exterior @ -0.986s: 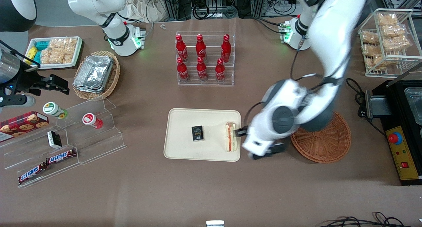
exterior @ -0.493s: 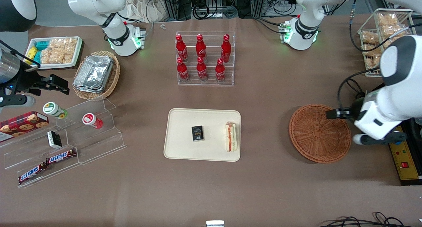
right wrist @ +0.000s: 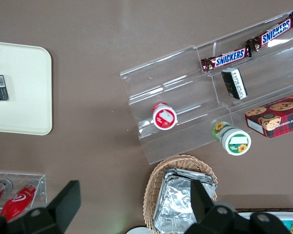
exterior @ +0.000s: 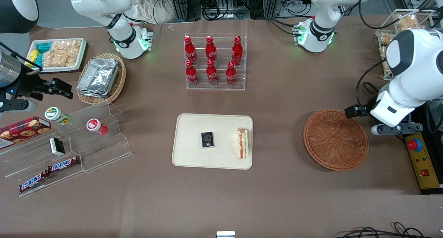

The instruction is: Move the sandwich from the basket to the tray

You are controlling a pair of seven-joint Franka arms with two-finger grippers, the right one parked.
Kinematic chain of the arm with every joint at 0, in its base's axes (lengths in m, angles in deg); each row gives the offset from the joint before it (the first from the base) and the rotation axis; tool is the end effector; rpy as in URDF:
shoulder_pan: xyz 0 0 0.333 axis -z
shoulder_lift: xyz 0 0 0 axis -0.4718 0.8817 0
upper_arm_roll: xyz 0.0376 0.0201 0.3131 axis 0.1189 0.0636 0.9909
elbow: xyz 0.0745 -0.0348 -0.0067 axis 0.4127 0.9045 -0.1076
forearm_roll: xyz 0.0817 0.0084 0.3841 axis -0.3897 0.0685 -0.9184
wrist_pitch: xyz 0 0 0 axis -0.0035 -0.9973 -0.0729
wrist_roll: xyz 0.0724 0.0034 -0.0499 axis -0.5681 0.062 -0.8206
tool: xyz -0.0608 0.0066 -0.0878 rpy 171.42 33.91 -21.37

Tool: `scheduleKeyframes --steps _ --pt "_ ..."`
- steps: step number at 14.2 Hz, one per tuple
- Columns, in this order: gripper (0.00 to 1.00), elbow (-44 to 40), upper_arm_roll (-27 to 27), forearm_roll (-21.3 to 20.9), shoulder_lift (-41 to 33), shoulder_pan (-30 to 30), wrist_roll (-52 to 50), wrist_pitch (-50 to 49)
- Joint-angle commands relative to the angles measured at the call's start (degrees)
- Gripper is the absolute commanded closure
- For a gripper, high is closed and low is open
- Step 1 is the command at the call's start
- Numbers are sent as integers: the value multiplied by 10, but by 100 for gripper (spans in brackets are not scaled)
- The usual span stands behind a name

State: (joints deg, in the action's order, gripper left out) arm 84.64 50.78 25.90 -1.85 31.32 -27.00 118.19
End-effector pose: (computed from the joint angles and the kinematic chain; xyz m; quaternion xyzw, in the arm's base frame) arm 0.5871 -0.0533 0.4864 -0.9998 -0.0147 0.0158 0.0041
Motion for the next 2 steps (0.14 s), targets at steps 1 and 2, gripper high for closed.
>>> scheduleKeyframes --steps 1,2 --pt "0 -119 6 -6 67 11 0 -82" --pt "0 -159 5 -5 92 11 -1 -105"
